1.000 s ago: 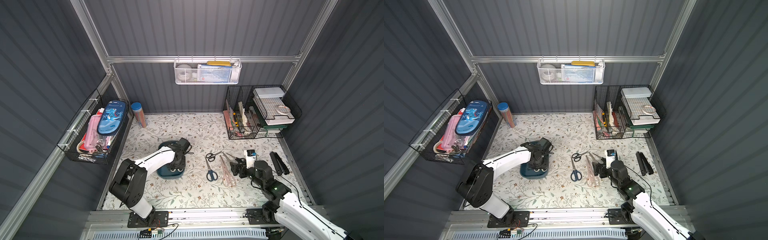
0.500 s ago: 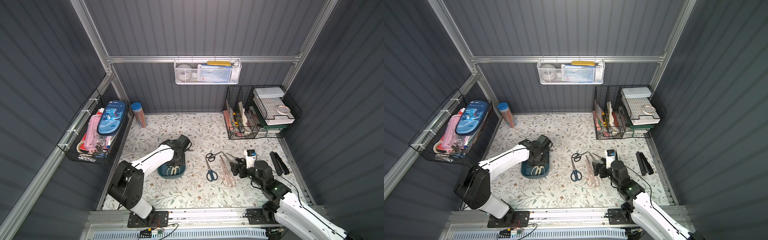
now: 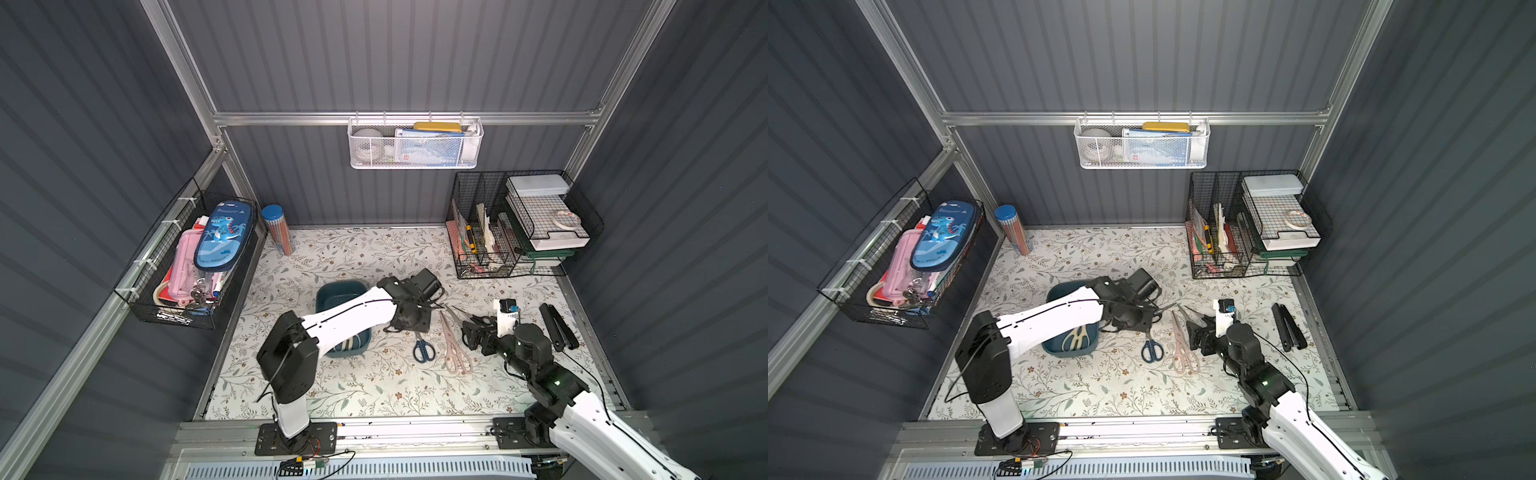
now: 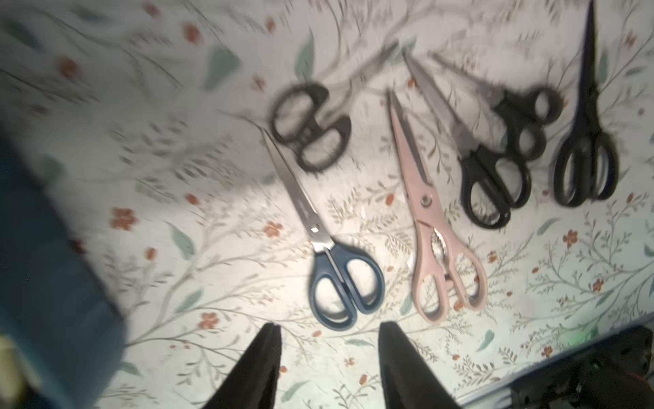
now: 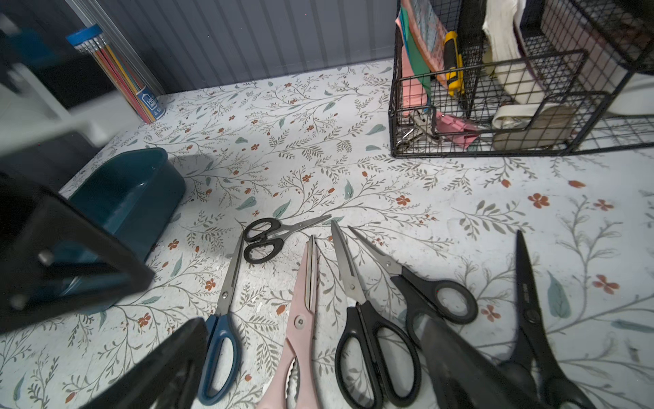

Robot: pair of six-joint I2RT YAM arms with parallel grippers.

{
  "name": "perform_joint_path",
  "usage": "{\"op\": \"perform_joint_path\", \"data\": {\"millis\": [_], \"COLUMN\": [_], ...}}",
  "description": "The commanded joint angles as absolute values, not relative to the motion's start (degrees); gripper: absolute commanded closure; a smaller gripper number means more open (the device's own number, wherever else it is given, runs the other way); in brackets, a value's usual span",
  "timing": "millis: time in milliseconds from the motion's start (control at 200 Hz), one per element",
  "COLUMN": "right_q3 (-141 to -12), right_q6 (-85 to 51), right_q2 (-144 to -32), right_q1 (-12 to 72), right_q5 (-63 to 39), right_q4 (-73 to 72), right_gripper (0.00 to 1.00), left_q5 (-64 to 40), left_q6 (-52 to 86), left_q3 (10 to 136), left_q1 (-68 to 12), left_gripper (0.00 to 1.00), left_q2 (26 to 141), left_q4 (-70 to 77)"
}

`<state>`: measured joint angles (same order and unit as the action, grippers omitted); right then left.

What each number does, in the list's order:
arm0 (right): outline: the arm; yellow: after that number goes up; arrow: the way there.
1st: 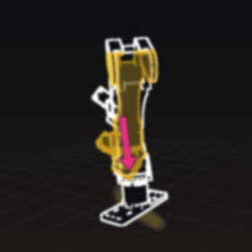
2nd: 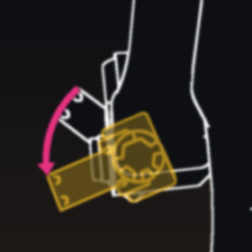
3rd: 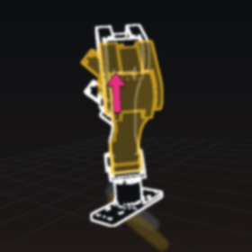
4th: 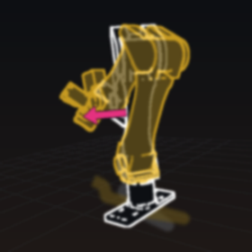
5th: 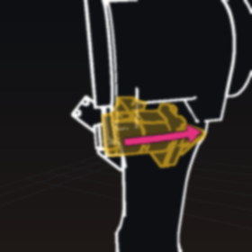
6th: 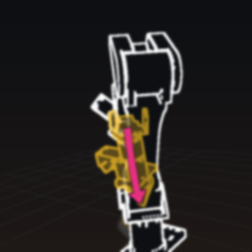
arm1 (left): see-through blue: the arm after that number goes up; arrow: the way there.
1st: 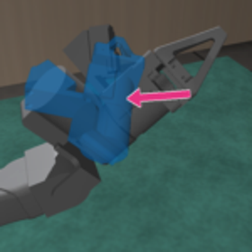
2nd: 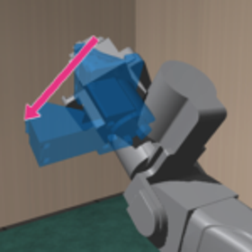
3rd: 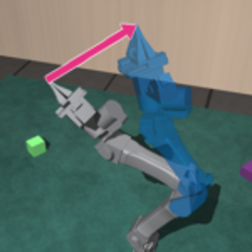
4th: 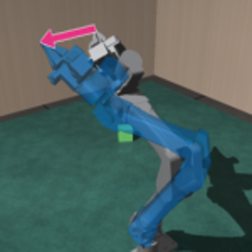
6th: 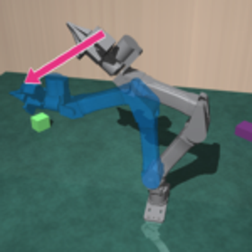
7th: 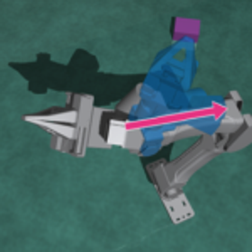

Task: Put the scissors into the storage box
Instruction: Pick up the scissors from the center of the board.

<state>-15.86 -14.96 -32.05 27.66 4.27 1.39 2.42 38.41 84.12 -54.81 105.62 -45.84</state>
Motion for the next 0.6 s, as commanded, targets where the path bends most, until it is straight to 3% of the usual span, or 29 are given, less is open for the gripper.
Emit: {"op": "perform_joint_path", "data": {"millis": [0, 365, 595], "right_q3": [-15.73, -16.17, -16.08], "right_q6": [-14.79, -14.27, -14.17], "right_q2": [-31.37, -33.22, -33.17], "right_q1": [28.02, 28.02, 28.01], "right_q5": [5.24, 3.27, 3.12], "right_q4": [1.49, 0.97, 0.79], "right_gripper": [0.01, 0.01, 0.01], "left_q5": [-6.83, -9.04, -4.72], "left_q6": [42.38, 42.08, 41.82], "left_q3": [85.01, 88.35, 93.33], "left_q1": [-55.25, -55.81, -55.84], "left_gripper": [0.50, 0.51, 0.51], "left_q2": [108.50, 115.78, 120.67], "left_q4": [-46.22, -49.46, -53.62]}}
